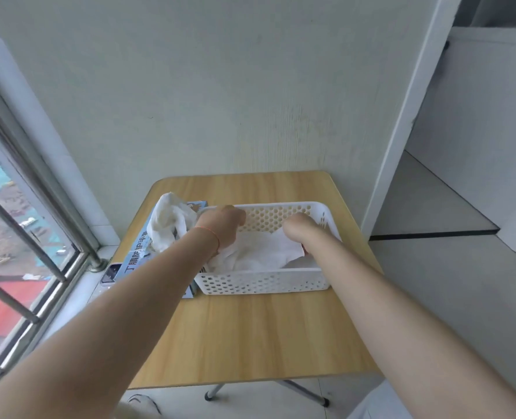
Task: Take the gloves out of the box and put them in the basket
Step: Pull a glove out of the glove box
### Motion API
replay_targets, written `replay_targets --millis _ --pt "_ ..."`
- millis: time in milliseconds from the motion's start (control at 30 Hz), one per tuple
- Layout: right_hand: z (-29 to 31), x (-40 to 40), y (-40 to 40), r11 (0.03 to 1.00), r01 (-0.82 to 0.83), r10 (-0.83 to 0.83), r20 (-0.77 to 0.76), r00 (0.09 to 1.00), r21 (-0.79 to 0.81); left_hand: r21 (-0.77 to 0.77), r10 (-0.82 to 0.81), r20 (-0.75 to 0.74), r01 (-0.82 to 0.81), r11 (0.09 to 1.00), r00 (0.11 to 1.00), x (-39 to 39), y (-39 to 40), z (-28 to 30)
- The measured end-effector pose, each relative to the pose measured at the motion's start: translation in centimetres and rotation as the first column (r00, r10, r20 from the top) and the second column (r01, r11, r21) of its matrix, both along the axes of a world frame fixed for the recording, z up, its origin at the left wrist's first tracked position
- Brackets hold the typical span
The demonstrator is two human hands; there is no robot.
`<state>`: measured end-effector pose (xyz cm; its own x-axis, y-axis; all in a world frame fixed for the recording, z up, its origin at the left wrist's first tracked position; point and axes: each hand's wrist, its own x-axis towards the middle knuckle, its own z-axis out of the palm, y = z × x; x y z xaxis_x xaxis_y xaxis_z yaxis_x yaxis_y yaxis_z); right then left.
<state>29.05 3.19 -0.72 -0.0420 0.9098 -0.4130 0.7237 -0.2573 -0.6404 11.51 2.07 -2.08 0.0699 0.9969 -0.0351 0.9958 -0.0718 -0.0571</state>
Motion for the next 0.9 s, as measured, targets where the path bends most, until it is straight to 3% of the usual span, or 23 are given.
replay_targets --millis 100,167,267,400,533,633,900 --pt "0.3 -0.2 0.0 0.999 0.023 -0.024 -0.033 0.999 -0.024 0.074 -0.035 -0.027 0.037 0.997 0.999 0.6 -0.7 0.4" --pt "0.5 -0.6 0.3 1.0 0.008 -0.01 -0.076 0.997 -0.029 -0.1 -0.033 -0.054 0.028 0.995 0.998 0.9 -1.3 0.8" --pt "1.2 -1.1 0.4 1.0 0.021 -0.023 -0.136 0.991 -0.013 -0.384 -0.004 -0.073 -0.024 0.923 0.997 0.6 -2.1 0.2" --pt "2.7 -0.8 0.5 0.999 0.048 -0.048 -0.12 0.992 -0.001 -0.347 0.069 -0.033 -0.076 0.935 0.997 0.0 -2.8 -0.4" --pt "3.4 -0.3 0.4 1.0 -0.022 0.022 -0.015 1.0 -0.001 -0.397 0.153 0.129 -0.091 0.913 0.98 0.5 -2.9 -0.1" --pt "3.3 -0.1 0.2 0.999 -0.041 0.043 0.068 0.997 -0.034 -0.399 0.149 0.102 -0.097 0.912 0.983 1.0 -3.0 -0.4" --pt "3.2 -0.7 -0.2 0.998 -0.026 0.026 0.003 1.0 -0.051 -0.388 0.138 0.022 -0.118 0.914 0.99 0.9 -2.8 -0.5"
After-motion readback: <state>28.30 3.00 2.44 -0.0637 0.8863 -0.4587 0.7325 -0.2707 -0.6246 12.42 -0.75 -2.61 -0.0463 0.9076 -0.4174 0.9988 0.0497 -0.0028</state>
